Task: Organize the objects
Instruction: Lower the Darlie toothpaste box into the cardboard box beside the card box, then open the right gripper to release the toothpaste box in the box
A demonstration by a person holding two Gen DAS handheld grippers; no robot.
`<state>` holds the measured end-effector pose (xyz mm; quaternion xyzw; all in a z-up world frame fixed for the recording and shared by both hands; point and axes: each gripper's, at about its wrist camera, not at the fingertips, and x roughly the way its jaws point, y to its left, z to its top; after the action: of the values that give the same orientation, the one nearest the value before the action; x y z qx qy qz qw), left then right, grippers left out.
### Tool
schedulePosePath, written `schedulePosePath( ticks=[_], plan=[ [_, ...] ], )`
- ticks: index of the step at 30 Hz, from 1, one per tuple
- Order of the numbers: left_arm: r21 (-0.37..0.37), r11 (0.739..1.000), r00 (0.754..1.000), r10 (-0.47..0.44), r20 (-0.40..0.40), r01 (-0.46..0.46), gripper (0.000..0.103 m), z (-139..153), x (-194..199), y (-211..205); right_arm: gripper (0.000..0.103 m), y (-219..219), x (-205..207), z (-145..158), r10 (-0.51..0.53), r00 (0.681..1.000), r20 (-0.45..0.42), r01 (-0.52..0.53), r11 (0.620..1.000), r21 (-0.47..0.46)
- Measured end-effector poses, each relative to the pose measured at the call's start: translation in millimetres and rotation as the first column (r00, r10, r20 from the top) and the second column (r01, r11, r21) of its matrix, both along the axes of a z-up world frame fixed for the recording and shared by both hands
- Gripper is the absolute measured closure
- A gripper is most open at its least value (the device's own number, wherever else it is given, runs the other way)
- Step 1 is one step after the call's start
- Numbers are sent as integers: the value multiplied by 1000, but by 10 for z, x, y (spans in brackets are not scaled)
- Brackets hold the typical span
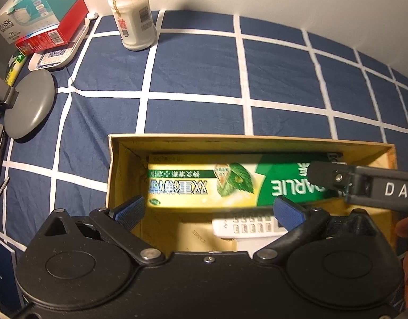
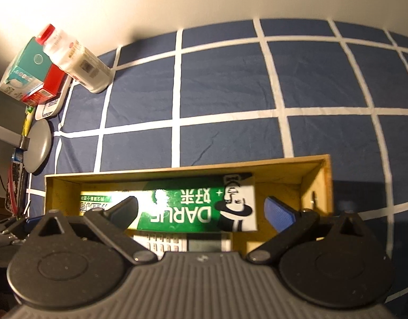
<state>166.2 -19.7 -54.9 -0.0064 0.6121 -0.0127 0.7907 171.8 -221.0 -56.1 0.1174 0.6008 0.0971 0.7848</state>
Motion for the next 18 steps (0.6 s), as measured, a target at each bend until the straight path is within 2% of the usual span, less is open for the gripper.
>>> schedulePosePath(
  ticks=[13, 18],
  plan=[
    [-38, 999, 997, -14, 70, 16, 0, 385, -526, -212, 0, -355, -552, 449, -17, 997, 71, 16, 1000, 17],
    [-47, 998, 996, -39, 84, 43, 0, 450, -727, -385, 0, -594, -799, 551, -58, 994, 94, 56, 998, 28]
  ],
)
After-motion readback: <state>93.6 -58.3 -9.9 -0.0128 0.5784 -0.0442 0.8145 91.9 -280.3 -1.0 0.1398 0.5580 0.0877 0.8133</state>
